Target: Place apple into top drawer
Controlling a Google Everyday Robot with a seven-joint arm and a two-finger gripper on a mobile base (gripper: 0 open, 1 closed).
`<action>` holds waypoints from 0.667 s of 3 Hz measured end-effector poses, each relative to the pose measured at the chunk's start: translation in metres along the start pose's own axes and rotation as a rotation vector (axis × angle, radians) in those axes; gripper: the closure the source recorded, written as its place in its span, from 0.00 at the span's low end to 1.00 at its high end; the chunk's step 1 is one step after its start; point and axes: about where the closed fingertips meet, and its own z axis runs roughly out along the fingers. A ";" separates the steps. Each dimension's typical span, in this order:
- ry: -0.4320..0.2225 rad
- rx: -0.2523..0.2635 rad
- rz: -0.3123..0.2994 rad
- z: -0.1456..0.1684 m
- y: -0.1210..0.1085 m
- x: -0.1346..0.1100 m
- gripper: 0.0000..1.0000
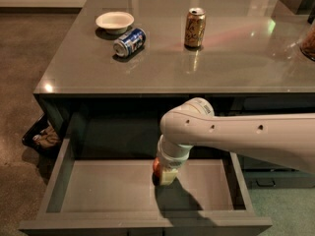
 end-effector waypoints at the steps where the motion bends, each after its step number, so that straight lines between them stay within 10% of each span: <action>1: 0.000 0.000 0.000 0.000 0.000 0.000 0.40; 2: 0.000 0.000 0.000 0.000 0.000 0.000 0.18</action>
Offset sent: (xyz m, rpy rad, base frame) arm 0.0000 0.0000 0.0000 0.0000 0.0000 0.0000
